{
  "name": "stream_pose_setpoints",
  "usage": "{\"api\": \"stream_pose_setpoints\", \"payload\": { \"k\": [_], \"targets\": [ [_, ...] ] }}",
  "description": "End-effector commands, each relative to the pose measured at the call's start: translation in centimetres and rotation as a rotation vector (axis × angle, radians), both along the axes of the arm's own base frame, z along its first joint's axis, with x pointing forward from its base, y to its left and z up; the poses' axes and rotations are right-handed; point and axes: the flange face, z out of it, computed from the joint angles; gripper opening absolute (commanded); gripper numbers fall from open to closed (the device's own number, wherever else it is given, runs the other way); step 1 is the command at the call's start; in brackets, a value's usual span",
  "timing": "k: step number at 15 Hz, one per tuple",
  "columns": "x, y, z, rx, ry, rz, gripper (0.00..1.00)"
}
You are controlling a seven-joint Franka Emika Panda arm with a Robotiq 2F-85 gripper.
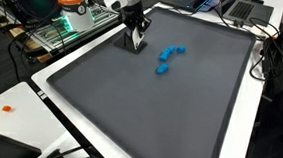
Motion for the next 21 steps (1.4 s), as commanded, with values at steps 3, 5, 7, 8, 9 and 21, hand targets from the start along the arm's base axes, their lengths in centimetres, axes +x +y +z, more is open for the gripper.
{"api": "stream_pose_setpoints", "payload": {
  "k": [3,5,7,8,9,21],
  "targets": [
    [-0.56,0.17,-0.96,-0.027,-0.017,-0.049,0.01],
    [-0.63,0.14,-1.19,-0.033,-0.022,-0.056,0.01],
    [-0.63,0.10,-1.37,-0.037,-0.030,-0.066,0.01],
    [-0.60,0.08,-1.42,-0.038,-0.033,-0.068,0.01],
    [-0.59,0.06,-1.42,-0.039,-0.034,-0.070,0.01],
    [-0.39,-0.35,-0.86,-0.045,-0.056,-0.096,0.01]
  ]
}}
